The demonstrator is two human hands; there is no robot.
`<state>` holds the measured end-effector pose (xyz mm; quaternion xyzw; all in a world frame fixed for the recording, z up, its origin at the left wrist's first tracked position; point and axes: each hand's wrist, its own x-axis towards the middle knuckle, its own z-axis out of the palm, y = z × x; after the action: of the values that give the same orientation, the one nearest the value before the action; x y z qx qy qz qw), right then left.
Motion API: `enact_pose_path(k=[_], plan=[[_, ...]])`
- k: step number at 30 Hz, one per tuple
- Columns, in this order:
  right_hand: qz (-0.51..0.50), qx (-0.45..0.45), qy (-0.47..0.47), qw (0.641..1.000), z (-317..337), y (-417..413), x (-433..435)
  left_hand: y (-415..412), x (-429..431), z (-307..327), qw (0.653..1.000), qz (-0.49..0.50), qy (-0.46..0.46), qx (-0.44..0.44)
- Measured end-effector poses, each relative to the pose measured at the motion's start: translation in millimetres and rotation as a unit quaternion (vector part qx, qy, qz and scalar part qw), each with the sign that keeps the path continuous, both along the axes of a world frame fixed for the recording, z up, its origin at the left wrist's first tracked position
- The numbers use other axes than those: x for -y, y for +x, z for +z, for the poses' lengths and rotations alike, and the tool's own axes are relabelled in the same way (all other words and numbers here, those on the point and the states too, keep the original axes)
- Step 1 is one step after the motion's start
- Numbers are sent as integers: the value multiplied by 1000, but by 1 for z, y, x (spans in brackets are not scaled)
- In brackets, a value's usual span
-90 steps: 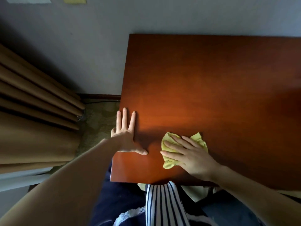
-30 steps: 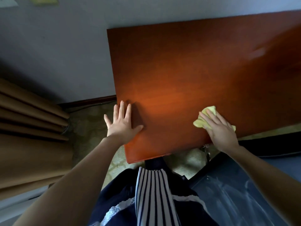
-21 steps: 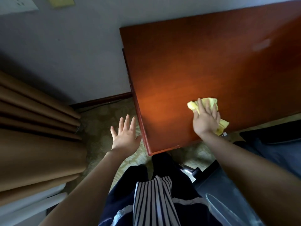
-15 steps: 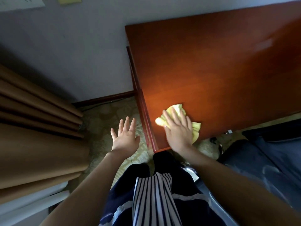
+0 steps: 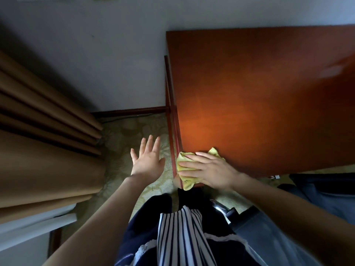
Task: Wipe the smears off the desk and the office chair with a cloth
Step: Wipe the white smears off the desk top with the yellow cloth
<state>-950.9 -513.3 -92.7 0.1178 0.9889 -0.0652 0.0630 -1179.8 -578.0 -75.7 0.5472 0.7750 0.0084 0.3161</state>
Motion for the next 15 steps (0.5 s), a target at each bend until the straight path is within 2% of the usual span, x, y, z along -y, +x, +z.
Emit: enact_pose_path(k=[4,6,8,11,15], plan=[[-3,26,-43,999,-2,-23,-50,2,-4,2,999,33,-5,4],[-12,40,-124,991,-1,-39,-62,5,-5,5,999,52,-5,5],[18,37,-165,985,0,-51,-84,8,-5,8,998,69,-10,6],[12,45,-72,996,11,-63,-144,15,-5,12,996,83,-20,2],[-95,65,-60,992,14,-74,-164,28,-13,16,996,81,-22,-3]])
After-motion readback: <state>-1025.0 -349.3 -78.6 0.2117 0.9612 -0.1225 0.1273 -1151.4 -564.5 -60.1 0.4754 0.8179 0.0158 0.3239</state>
